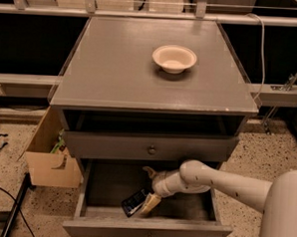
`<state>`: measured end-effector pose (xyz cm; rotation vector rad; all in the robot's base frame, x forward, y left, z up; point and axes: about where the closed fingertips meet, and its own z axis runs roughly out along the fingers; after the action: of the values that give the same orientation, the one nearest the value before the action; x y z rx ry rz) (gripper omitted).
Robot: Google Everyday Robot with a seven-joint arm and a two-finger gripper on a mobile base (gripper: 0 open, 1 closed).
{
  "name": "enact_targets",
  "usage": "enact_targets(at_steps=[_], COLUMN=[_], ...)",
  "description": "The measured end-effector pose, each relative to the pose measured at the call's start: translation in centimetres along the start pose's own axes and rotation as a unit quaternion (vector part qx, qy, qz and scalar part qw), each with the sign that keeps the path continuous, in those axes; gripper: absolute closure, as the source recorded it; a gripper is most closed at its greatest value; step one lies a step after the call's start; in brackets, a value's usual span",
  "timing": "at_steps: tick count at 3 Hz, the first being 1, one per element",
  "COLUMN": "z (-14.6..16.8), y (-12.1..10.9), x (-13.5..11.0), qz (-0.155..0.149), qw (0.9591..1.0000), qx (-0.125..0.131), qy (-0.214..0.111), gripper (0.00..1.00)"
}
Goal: Pick rxbar blueberry from middle drawer and place on counter
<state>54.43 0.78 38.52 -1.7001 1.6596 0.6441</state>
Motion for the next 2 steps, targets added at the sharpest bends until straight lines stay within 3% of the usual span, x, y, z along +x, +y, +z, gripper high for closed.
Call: enact_targets(at_steps=[2], z=[0.14], y=[0.12], x=[0.14], qz=[-0.003], qw=[0.9998], qx=[0.002], qy=[0.018], gripper=[0.00])
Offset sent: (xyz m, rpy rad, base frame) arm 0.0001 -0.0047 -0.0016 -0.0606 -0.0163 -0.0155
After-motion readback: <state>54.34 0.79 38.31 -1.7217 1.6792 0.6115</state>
